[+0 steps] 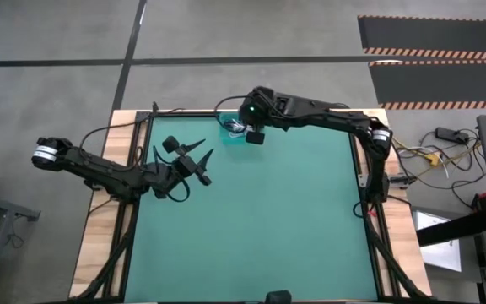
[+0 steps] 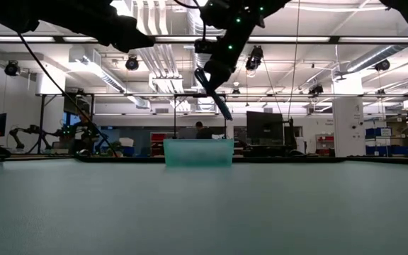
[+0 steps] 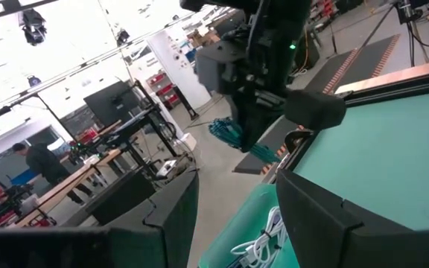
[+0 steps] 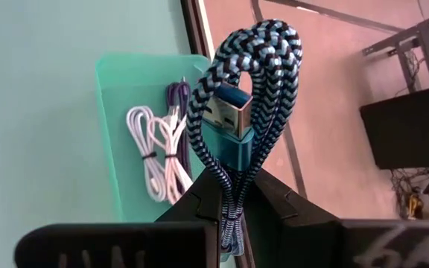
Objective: Pick and place USB-C Cables
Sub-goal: Put the blue charger cable into the green bin
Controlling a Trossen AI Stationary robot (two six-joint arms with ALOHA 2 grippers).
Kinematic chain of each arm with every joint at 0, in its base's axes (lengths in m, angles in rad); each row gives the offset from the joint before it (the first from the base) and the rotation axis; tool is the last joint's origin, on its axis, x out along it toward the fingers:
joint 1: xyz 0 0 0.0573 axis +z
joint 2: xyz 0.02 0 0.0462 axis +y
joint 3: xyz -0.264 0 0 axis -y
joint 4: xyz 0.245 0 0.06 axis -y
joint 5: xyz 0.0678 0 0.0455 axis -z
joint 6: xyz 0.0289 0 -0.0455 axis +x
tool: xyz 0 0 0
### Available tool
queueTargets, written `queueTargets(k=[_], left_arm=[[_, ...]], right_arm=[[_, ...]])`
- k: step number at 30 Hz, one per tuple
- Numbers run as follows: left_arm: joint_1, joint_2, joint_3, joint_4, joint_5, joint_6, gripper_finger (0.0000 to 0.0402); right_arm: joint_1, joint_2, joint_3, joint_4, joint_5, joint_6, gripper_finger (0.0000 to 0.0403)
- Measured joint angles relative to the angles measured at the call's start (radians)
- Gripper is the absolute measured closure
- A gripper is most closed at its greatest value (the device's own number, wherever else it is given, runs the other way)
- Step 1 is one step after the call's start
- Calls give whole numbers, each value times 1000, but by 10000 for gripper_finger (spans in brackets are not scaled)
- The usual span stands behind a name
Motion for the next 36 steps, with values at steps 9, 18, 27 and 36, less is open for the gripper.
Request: queueTargets(k=[9,18,27,36], left_arm=[[0,0,0,0,0,0,236],[0,0,0,-4,0,0,236],[0,0,0,-4,0,0,236],[0,0,0,-4,0,0,236]], right_arm=[[-56,93,102,21,-155,-21,380],[-112,230,178,54,-204,-17,380],[-113,290,199,38,-200,-18,374],[-113,300,199,37,-200,-1,323]])
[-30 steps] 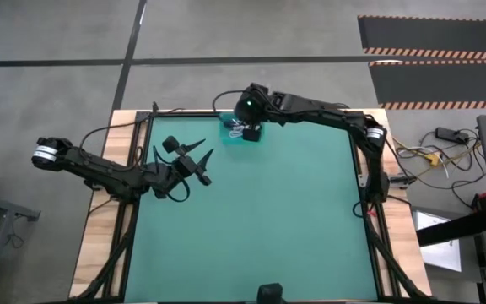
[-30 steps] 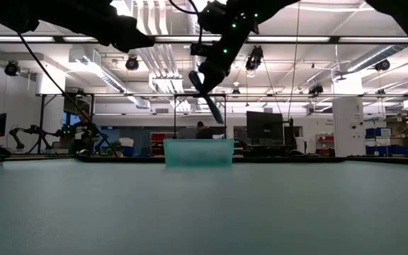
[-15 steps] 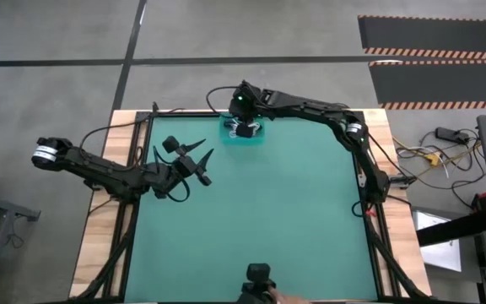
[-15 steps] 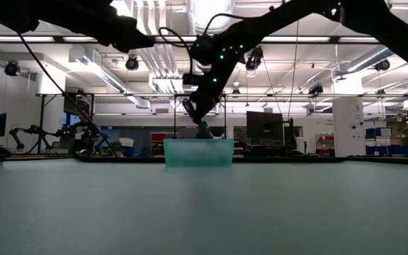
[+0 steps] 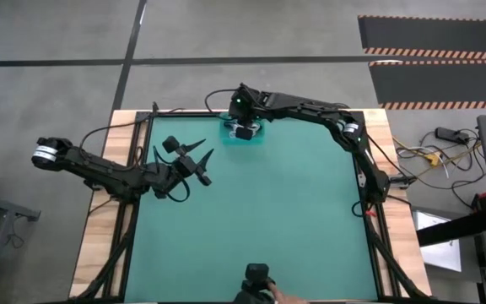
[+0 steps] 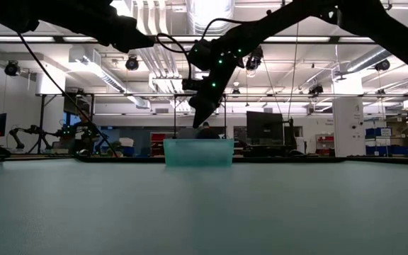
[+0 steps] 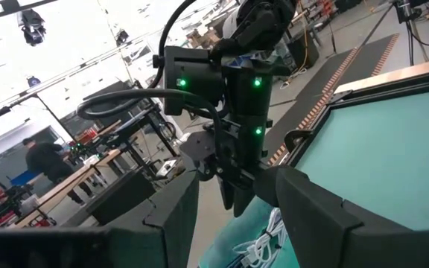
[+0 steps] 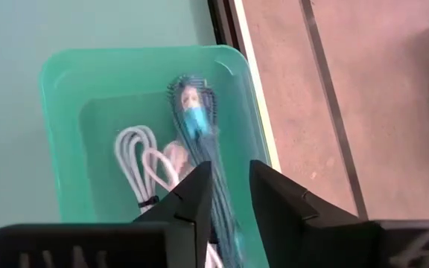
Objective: Pick and place USB-C Cables
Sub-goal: Put the blue charger cable into the green bin, then return to Home Position
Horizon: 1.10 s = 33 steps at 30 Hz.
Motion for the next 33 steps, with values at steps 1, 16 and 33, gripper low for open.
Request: queueTargets(k=[1,16,33], left_arm=[[0,0,0,0,0,0,236],[-1,0,0,-8,0,-2,236],[0,-65,-1,-516,971,-124,248]], right_arm=[[0,0,0,0,0,0,319],[20,-12,0,-63,-36,44,310],[233,-285,-404,241,-288,97,310]])
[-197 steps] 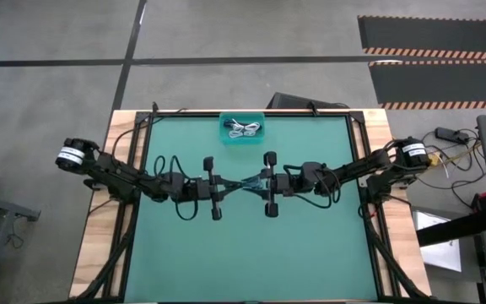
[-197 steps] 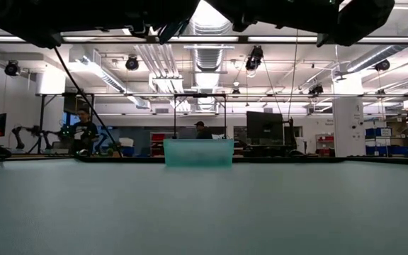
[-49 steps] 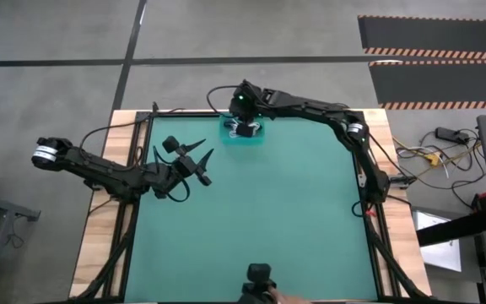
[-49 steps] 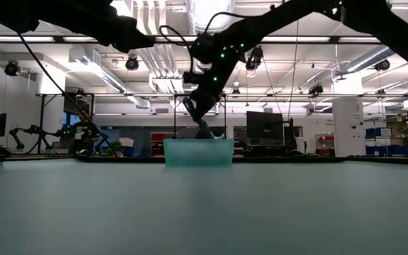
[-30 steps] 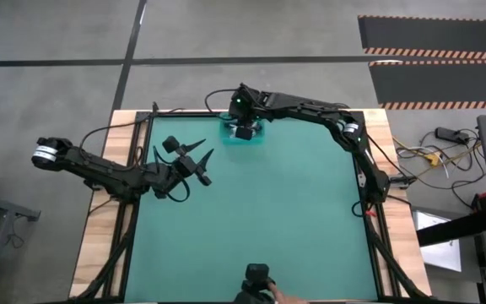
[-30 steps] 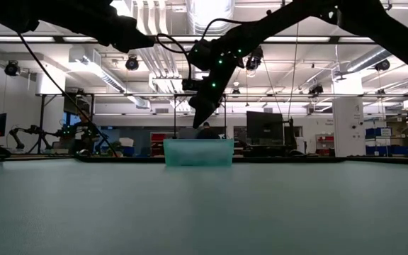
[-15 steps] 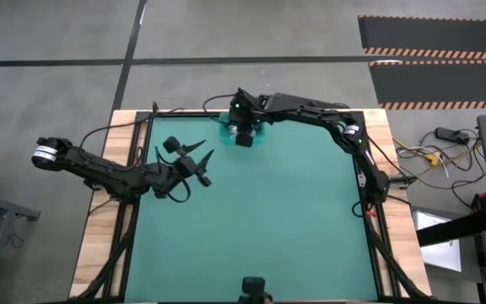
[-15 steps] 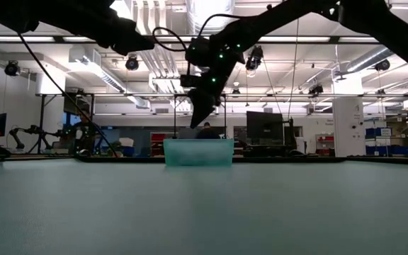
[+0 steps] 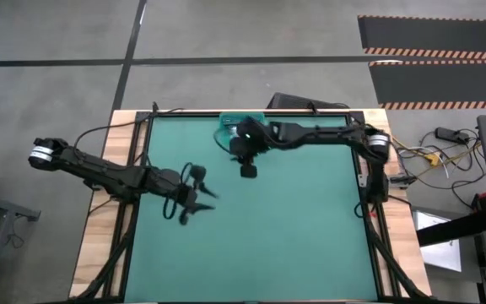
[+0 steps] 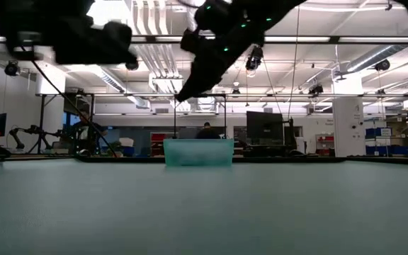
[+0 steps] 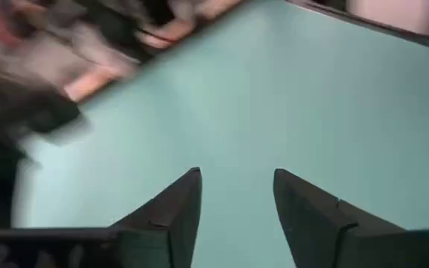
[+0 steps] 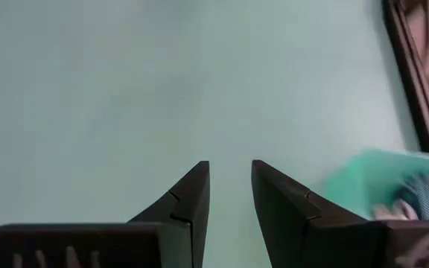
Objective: Pick and place USB-C Cables
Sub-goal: Return to Home Position
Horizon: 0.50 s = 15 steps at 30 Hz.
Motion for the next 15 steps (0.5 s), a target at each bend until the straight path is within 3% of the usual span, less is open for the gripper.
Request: queueTargets(k=[2,5,10,15], left_arm=[[0,-31,-1,-112,56,-10,266],[0,-82,-1,-233,62,-38,308],[0,-177,-3,-305,92,-89,391],[0,-266,-45,-277,142,-88,392]], right_arm=[[22,-64,-113,106,-31,-1,310],[48,-164,-291,264,-47,5,310],[60,-327,-563,495,-88,25,310],[60,-482,-780,645,-112,66,310]])
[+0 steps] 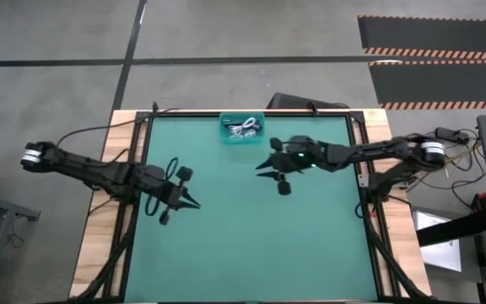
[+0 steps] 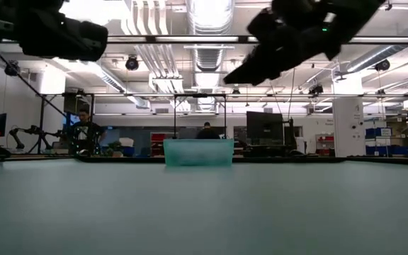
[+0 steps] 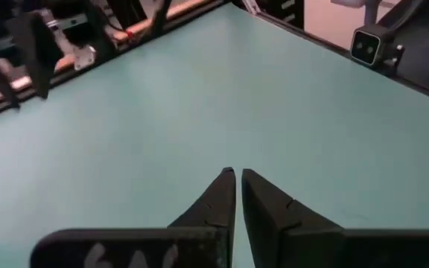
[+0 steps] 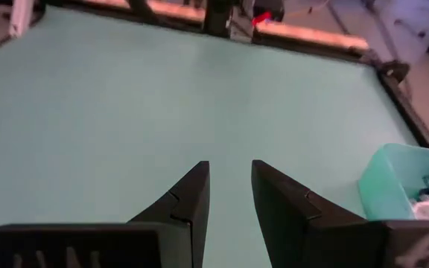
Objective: Pick and place USB-C Cables
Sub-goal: Return to Home Position
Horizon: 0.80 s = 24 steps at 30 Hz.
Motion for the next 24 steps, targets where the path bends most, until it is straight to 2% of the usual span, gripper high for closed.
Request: queueTargets(k=[8,24], left_arm=[[20,-188,-135,87,-7,-8,400],[37,-625,-310,99,-13,-29,401]], right_arm=[[-3,-272,-241,109,8,23,310],[-51,-772,-512,102,91,39,310]])
